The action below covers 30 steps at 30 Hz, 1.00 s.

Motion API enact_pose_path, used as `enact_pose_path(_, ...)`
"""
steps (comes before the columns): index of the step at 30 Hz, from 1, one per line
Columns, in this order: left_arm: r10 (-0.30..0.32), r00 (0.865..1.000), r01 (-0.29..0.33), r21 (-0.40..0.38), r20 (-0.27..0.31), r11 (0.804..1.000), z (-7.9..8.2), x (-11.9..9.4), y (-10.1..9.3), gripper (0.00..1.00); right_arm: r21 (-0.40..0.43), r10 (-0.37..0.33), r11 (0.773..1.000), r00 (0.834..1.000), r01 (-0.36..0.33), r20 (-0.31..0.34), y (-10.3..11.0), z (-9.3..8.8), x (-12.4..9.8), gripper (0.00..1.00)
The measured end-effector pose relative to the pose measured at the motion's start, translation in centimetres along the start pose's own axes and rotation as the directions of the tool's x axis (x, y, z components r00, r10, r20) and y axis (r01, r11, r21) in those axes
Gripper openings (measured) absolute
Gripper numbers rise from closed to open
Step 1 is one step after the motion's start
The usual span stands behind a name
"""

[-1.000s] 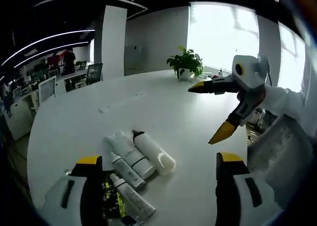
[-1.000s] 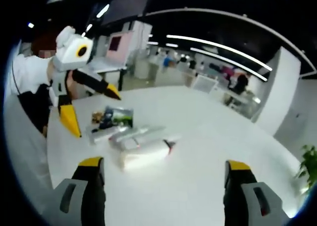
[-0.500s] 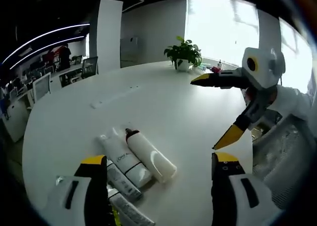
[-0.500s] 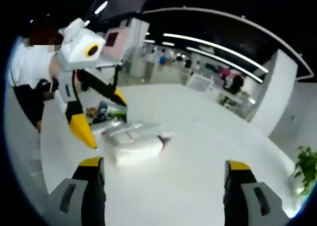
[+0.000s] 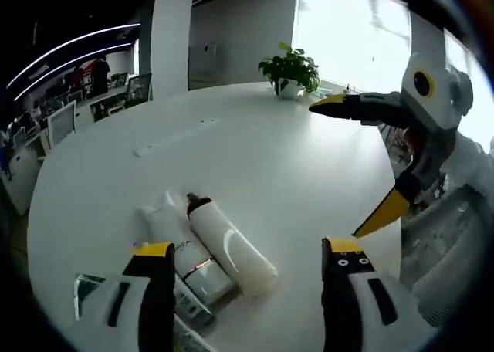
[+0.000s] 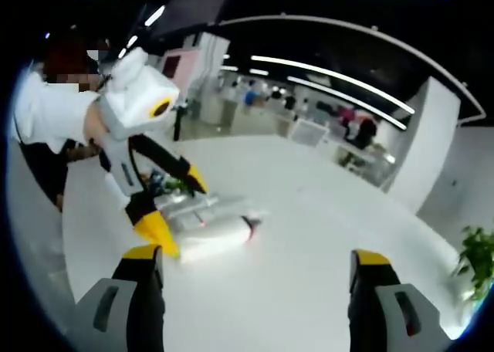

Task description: Arrange the skincare products in the storage area until every visible bottle or jar stands upright without overlapping.

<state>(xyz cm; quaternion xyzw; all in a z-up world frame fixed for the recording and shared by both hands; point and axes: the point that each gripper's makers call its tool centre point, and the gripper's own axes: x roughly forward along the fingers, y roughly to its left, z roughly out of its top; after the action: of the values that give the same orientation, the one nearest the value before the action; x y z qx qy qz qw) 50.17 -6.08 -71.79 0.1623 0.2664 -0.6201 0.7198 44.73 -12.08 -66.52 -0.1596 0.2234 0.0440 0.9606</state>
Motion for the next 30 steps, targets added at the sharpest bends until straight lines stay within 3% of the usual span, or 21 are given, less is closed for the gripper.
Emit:
enact_pose_path(4, 0.018, 1.0, -0.018, 0.003, -0.014, 1.0, -0.1, 0.8, 0.2, 0.75, 0.008, -0.003, 1.0, 1.0, 0.003, 0.005, -0.2, 0.1, -0.2, 0.99)
enact_pose_path(11, 0.02, 0.998, -0.019, 0.006, -0.056, 1.0, -0.3, 2.1, 0.5, 0.68, 0.012, 0.006, 1.0, 1.0, -0.006, 0.028, 0.0, 0.8, -0.4, 0.99)
enact_pose_path(15, 0.022, 0.997, -0.024, -0.03, -0.077, 0.999, -0.4, 2.8, 0.9, 0.62, 0.017, 0.009, 1.0, 1.0, -0.009, 0.021, 0.0, 0.7, -0.4, 0.99)
enact_pose_path(24, 0.025, 0.993, -0.033, -0.076, -0.113, 0.997, -0.6, 4.0, 0.9, 0.56, 0.036, 0.006, 0.999, 0.999, -0.008, 0.049, -0.4, 1.4, -0.8, 0.98)
enact_pose_path(30, 0.03, 0.987, -0.04, -0.066, -0.156, 0.997, -1.2, 4.8, 0.7, 0.52, 0.051, -0.001, 0.999, 0.998, -0.002, 0.056, -0.9, 1.5, -1.0, 0.98)
